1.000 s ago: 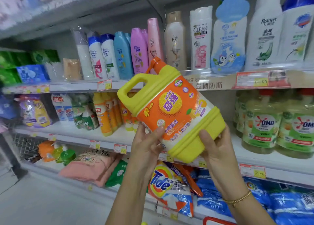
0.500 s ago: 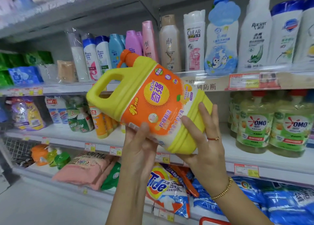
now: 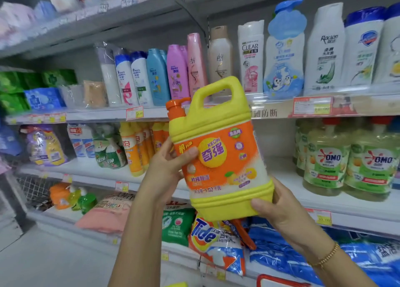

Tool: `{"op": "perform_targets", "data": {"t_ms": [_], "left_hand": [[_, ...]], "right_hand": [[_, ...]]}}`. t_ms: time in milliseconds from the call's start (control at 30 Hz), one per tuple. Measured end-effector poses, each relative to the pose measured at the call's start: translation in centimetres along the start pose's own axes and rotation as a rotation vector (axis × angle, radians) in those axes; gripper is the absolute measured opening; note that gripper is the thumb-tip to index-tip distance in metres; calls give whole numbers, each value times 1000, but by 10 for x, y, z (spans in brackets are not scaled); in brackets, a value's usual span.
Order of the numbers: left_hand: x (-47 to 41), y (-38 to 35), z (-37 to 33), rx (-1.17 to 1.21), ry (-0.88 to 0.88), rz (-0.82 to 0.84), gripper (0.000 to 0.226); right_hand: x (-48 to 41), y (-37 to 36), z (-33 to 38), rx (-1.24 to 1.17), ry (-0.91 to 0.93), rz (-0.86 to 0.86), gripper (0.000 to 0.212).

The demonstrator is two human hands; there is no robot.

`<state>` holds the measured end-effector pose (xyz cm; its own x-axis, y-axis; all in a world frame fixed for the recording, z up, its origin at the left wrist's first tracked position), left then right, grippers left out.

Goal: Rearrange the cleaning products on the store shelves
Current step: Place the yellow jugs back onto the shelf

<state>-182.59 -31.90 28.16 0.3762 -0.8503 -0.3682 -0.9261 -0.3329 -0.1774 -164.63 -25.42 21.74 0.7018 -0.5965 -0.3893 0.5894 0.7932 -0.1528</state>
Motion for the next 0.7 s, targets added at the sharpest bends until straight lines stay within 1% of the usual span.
{"op": "perform_targets", "data": {"t_ms": [67,100,167,233,300,367,400,467,533,600,633,700], "left_hand": [[-4,6,1,-25,85,-70,73],[-5,8,1,-53,127,-100,68],[-7,8,-1,-62,216,-120,56],[-6,6,-6,-2,290,-128,43],[-6,8,-10,42,353,-145,51],[-8,14,-14,51,394,-166,62],[-8,17,-16,54,416,-166,63],[-8,20,-19,45,448,-138,59],[-6,26,-24,-18,467,-107,58],[-3,34,-28,-135,473,-80,63],[0,37,-32,-185,461,-68,62],[3,47,-41,-243,382,-76,61]], "right_hand": [[1,0,0,-83,-98,2,90],[1,-2,4,-116,-139,2,87],[-1,-6,19,-143,-199,-10,69],[-4,-11,36,-115,-234,-14,51],[-8,-19,51,-94,-258,4,44],[-12,-25,62,-99,-274,12,44],[-13,-27,65,-97,-282,17,45],[-15,-33,67,-83,-299,34,49],[-15,-41,63,-86,-325,64,51],[-15,-46,52,-107,-357,88,50],[-14,-48,44,-114,-381,101,48],[-14,-52,27,-83,-422,148,46]]}}
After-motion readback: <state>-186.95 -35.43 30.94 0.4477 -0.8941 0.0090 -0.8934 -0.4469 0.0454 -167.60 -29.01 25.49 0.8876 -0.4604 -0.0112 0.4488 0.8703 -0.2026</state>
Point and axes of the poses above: each hand's wrist, its own x-axis away from the middle knuckle, its own y-axis out of the back of the hand, z = x × y, the point moved 10 cm from there along -x, towards the middle knuckle, and after that the axes turned 1 degree about -x, right-handed, at the moved point
